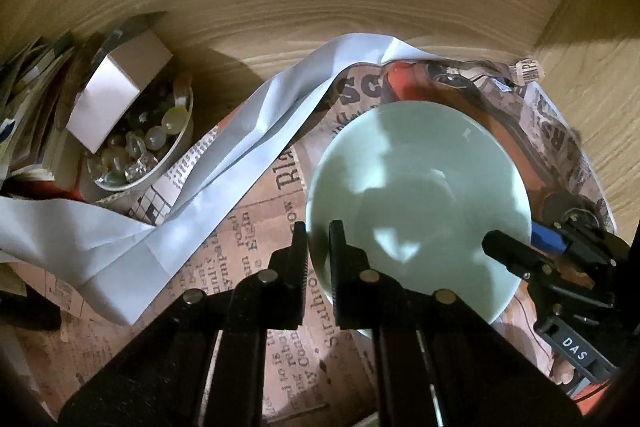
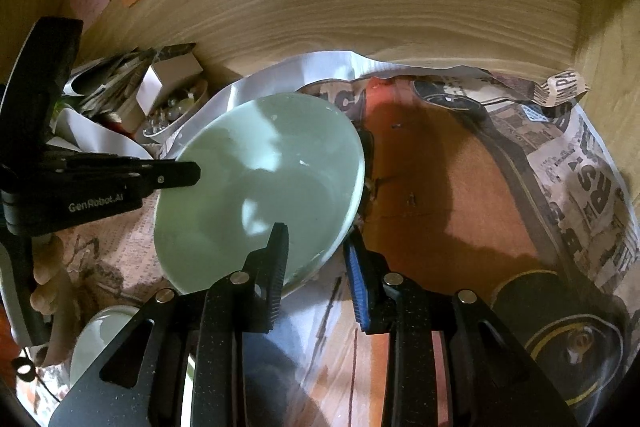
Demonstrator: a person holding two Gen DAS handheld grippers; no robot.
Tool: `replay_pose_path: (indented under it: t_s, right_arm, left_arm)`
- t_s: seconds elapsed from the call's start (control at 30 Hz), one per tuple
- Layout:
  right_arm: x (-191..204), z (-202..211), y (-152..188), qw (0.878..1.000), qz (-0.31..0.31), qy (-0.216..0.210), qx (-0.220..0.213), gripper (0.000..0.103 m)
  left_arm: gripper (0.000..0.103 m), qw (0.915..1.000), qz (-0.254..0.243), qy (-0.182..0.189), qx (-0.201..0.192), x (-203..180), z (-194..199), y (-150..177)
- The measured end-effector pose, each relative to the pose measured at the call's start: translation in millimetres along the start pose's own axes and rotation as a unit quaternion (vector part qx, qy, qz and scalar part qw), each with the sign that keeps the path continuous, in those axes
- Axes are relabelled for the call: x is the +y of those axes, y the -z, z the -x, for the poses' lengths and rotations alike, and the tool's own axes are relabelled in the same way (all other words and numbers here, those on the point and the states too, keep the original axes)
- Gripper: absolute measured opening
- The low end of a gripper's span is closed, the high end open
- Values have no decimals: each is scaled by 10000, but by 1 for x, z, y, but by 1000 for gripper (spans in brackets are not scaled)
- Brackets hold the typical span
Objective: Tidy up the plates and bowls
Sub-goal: 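Lift the mint green bowl with the right gripper toward the bowl stack, then lower the mint green bowl into the white dotted bowl and open the right gripper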
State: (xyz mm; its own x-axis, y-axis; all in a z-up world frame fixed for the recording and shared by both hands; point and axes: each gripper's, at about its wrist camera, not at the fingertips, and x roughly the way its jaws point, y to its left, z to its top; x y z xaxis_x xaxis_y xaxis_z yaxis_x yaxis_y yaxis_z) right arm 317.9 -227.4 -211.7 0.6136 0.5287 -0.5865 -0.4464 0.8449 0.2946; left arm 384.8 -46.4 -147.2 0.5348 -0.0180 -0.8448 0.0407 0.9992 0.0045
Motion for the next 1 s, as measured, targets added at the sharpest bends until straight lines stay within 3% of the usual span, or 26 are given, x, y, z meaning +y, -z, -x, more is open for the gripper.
replay_pose_path:
  t_s: [0.53,1.0]
  right_arm:
    - [34,52,3,9977,193,29,-643,25]
    - [93,91,24,9928,603,-132,-1024,25]
  left_arm:
    - [9,9968,41,175,-773,6,79,44]
    - [9,9844,321,220,-1716,33,152,108]
